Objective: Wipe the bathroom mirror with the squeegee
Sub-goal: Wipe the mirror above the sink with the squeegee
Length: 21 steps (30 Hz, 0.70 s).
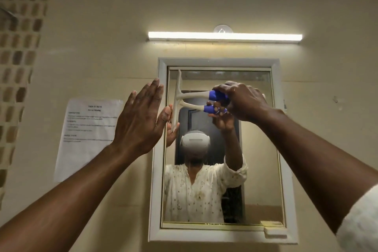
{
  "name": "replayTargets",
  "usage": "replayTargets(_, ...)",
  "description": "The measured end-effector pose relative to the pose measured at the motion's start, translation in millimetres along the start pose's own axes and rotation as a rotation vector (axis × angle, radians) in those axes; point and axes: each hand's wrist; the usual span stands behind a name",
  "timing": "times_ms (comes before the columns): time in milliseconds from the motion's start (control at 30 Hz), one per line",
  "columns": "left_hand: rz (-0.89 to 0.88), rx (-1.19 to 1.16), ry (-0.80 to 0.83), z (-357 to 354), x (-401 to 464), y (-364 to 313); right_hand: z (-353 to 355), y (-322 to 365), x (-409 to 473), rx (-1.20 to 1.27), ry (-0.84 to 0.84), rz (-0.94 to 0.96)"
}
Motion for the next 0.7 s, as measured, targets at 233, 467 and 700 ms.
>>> replayTargets(233,0.004,0.005,-0.006,-2,-1,10,-5,-6,11,-0.037,-0.009,0.069)
replayTargets(467,0.024,0.002,0.003,-4,-4,12,-3,-3,19,0.025,0.009,0.059)
replayTargets(700,0.009,0.005,0.012,-11,-4,11,1,-6,25,0.044,0.051,0.071)
Point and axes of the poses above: each hand's wrist, its own x-axis towards the middle knuckle, its own z-axis out of the back of the hand, y = z × x, and after that the axes turned 1 degree about -y, right-handed
